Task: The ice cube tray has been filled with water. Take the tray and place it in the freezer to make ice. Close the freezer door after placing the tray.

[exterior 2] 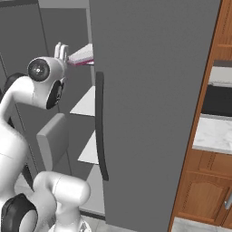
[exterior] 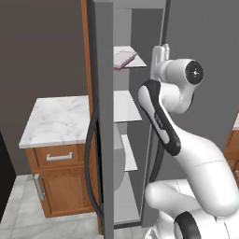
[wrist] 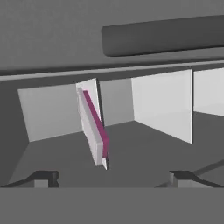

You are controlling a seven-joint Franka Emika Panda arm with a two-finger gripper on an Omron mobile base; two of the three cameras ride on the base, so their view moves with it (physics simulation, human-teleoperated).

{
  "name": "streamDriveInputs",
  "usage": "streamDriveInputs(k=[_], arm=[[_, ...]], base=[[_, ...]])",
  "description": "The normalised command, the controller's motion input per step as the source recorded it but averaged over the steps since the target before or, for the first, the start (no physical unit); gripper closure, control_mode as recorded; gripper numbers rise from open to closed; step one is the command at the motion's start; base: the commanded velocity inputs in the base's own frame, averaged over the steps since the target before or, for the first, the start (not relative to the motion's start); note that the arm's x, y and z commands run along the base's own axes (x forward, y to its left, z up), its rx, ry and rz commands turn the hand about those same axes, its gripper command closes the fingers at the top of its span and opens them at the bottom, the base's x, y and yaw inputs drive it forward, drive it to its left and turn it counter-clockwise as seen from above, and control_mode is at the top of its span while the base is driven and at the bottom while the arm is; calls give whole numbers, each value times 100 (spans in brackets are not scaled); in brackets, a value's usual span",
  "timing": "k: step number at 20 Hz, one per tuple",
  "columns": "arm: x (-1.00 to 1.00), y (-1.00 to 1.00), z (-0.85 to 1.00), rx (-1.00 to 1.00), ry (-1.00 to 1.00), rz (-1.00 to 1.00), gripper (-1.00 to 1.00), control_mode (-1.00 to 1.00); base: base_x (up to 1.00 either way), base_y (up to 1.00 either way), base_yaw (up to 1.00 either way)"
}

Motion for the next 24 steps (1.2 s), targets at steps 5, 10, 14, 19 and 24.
streamDriveInputs(k=[5,10,14,19,24], arm=[[-50,-33,0,0,0,-12,-100,-100],[-22,-6,0,0,0,-7,-100,100],[0,0,0,0,0,0,-100,100],[0,0,0,0,0,0,-100,100],[0,0,0,0,0,0,-100,100]], base=[[0,0,0],[-5,0,-2],[-35,0,-9],[-54,0,-6],[-55,1,-2]])
